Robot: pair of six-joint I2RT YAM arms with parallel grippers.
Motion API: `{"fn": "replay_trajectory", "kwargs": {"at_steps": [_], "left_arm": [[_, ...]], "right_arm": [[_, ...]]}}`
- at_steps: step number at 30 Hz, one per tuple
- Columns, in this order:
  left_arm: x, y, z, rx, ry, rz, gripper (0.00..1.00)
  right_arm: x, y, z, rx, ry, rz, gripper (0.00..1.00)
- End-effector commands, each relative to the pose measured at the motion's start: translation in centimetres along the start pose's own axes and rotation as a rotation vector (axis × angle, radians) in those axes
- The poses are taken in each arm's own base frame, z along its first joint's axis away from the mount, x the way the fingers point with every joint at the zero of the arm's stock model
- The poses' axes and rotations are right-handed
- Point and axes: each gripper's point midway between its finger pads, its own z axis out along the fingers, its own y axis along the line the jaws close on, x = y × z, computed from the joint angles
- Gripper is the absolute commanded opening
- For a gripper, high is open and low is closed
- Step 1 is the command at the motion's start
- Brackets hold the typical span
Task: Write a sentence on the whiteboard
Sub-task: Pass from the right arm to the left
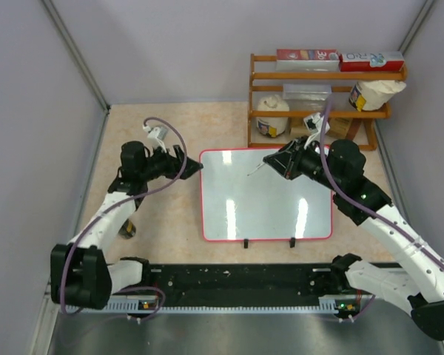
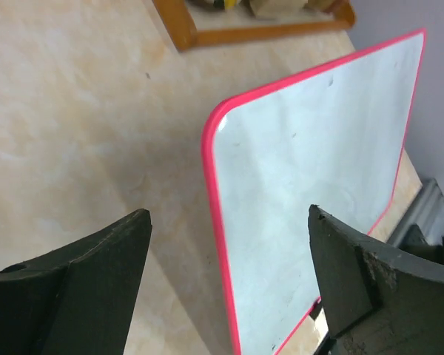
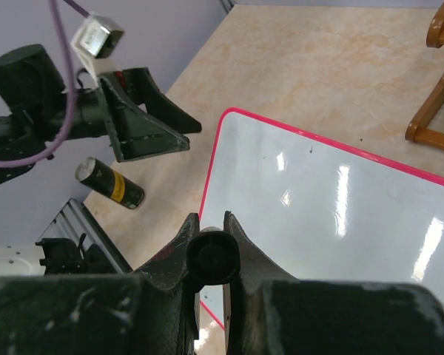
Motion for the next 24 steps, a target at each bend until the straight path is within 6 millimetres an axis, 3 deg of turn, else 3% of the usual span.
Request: {"fn": "replay_trajectory", "kwargs": {"at_steps": [1,4,5,6,8,12,18,21,23,24], "left_arm": [[-5.6,-2.0,-3.6,-0.227,-0.178,0.235,0.90],[-5.9,-7.5,-3.2,-0.110,-0.183,0.352,0.89],[-4.9,-10.3,-2.4,-0.022,-0.149,0.389,0.89],[-5.2,-12.3,-2.0,0.030,-0.144,0.411,0.89],[-3.8,-16.3,-1.2,0.169,-0.096,0.448,0.89],[-3.0,-20.9,0.7,0.313,-0.044,0.507,0.88],[-0.4,-22.8,3.7,0.365,0.061,0.541,0.85],[0.6,-23.5,4.6,0.392,0.087,0.546,0.74],[0.9,-24.1,4.9,0.418,0.094,0.544,0.62],[1.0,-24.5,4.8,0.437,0.097,0.544,0.38]], "right_arm": [[-1.1,2.1,-0.7,-0.082,-0.029,-0.011,0.00],[-1.0,2.6,-0.8,-0.104,-0.021,-0.005,0.00],[-1.1,2.7,-0.7,-0.108,-0.021,0.000,0.00],[-1.1,2.9,-0.8,-0.117,-0.022,0.000,0.00],[-1.2,3.1,-0.9,-0.126,-0.018,0.008,0.00],[-1.5,3.5,-1.3,-0.131,-0.028,0.017,0.00],[-1.6,3.7,-1.8,-0.137,-0.034,0.028,0.00],[-1.4,3.7,-1.9,-0.137,-0.032,0.030,0.00],[-1.4,3.7,-1.9,-0.137,-0.031,0.030,0.00],[-1.3,3.7,-1.9,-0.137,-0.028,0.034,0.00]]}}
